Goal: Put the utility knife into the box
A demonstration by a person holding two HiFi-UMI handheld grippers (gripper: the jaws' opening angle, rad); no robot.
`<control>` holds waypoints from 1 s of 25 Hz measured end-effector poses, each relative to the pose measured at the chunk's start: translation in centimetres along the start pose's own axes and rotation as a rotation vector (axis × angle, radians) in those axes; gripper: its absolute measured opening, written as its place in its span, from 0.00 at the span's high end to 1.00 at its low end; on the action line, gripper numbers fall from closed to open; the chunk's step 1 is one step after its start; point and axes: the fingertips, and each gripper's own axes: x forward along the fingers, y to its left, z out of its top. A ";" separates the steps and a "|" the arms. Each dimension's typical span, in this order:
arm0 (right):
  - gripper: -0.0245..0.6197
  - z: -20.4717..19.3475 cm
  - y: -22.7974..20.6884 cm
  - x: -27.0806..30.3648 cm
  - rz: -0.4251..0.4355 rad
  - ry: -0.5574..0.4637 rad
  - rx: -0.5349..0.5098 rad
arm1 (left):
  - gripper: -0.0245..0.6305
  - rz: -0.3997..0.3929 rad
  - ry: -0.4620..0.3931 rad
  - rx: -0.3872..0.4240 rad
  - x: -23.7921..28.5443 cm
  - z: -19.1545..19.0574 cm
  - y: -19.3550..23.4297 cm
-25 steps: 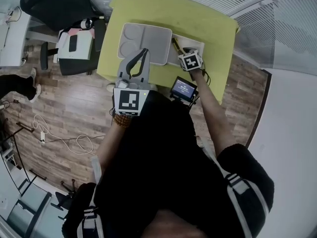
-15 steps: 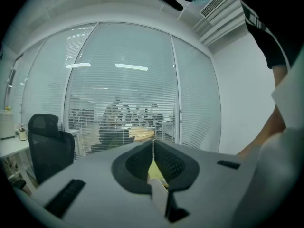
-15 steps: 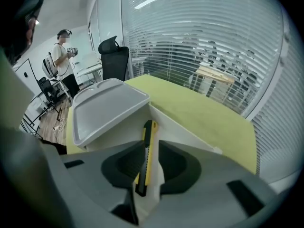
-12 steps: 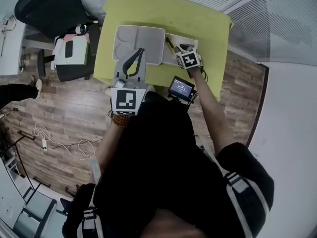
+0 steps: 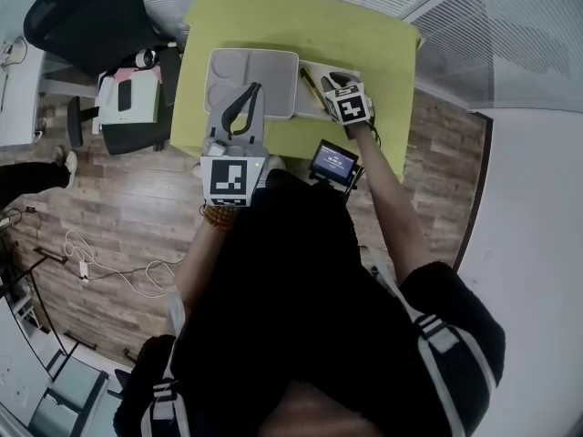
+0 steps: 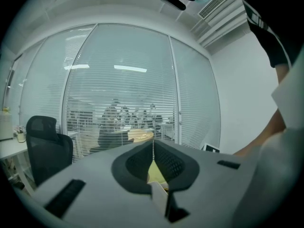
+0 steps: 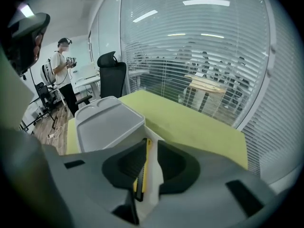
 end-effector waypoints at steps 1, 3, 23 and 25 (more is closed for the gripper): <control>0.85 0.3 -0.1 -0.2 -0.002 -0.011 0.003 | 0.93 0.004 -0.001 -0.002 0.0 0.0 0.2; 0.85 0.9 -0.4 -0.8 -0.004 -0.030 0.007 | 0.93 0.011 -0.003 -0.004 0.1 0.1 0.5; 0.87 7.6 0.3 -7.9 -0.012 -0.240 -0.018 | 0.93 0.005 -0.042 0.013 1.3 1.7 0.7; 0.87 8.2 0.7 -8.7 -0.007 -0.261 -0.026 | 0.93 0.002 -0.044 0.017 1.4 1.8 0.5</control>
